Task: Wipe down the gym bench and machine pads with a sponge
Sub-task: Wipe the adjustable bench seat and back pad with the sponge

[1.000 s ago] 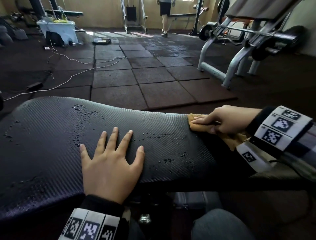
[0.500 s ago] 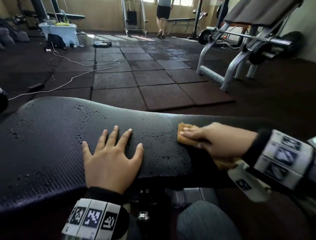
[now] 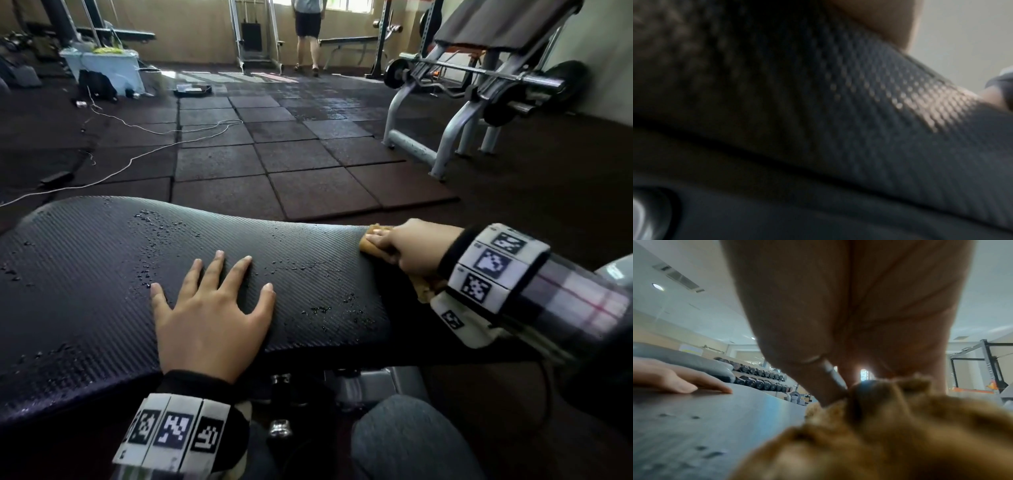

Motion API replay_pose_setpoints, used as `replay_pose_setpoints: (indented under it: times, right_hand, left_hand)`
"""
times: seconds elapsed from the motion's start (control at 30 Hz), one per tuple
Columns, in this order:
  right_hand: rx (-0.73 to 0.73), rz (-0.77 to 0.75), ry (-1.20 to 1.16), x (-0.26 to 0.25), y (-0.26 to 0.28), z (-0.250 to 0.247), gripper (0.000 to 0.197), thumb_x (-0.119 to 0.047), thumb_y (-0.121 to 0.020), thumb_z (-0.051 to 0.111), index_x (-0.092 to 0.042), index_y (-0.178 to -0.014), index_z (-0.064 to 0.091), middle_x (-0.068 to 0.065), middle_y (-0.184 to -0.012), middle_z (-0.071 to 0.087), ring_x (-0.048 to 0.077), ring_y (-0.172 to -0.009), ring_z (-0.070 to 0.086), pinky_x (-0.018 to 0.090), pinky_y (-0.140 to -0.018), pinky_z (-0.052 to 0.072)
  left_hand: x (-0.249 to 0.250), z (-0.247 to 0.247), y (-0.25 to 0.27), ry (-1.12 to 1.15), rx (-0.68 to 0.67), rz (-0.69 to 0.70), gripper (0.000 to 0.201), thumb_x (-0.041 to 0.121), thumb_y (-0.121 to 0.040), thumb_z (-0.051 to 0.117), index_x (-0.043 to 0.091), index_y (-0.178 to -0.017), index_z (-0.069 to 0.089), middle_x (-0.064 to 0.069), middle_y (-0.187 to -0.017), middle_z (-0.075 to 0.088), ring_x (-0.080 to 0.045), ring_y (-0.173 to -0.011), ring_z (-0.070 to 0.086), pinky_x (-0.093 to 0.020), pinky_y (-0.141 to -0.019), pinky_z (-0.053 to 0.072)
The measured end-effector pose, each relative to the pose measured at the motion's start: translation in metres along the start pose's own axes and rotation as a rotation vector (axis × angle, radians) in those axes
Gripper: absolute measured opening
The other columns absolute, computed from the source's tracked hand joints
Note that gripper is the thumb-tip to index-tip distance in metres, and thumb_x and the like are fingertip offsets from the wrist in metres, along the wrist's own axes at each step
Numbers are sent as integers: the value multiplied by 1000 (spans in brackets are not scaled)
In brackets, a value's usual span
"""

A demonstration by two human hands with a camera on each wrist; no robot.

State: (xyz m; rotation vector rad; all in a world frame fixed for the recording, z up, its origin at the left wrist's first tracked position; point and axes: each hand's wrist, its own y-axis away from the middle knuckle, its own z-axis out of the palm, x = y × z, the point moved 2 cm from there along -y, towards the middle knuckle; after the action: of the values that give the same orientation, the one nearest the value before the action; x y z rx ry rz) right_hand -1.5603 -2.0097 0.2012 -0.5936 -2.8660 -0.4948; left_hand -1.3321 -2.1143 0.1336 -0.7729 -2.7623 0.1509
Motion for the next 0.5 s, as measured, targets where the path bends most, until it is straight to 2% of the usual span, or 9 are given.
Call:
replay_pose_setpoints:
  times: [0.1,0.23,0.33,0.4,0.47,0.5]
  right_hand:
    - [30,-163,-70,-18,6,4,58,-11,-94,42,-25,-147,24,-5,-155,19,17,-141,24,24,-112,19]
    - [81,-293,-262,-12,35,20,56,-9,-92,48,-32,-142,35,-14,-151,25,3,-140,18,18,-115,12]
    - [47,-237,-310,9,52,26,54,-12,-92,49,-37,-139,37,-21,-147,29,-4,-137,19,10,-112,9]
    - [38,-142,-280,23,52,24,48,-20,-94,47,-36,-139,38,-20,-146,31,-5,-135,22,2,-103,8]
    - [26,-52,-189,31,43,20,47,-25,-95,43,-33,-141,35,-14,-148,31,2,-137,25,3,-98,13]
    - [12,-21,-131,31,36,18,48,-23,-96,41,-31,-143,34,-10,-150,29,7,-138,27,7,-102,16]
  left_hand:
    - [-1,0,0,2,3,5,75,74,-76,8,51,-145,28,18,-158,19,-6,-147,11,-50,-118,2]
    - [-3,1,1,10,9,12,74,74,-77,9,51,-144,28,19,-158,19,-6,-147,11,-49,-118,2]
    - [-3,0,1,13,13,12,74,73,-77,10,49,-144,30,17,-158,22,-7,-147,13,-50,-118,2]
    - [-2,0,1,11,14,12,74,73,-77,11,49,-144,31,17,-158,22,-7,-147,13,-49,-118,2]
    - [-2,0,1,10,15,11,74,73,-77,11,49,-144,31,17,-158,22,-7,-147,13,-49,-118,3]
    - [-2,0,1,11,16,11,74,73,-77,11,49,-144,31,17,-158,22,-7,-147,14,-49,-118,3]
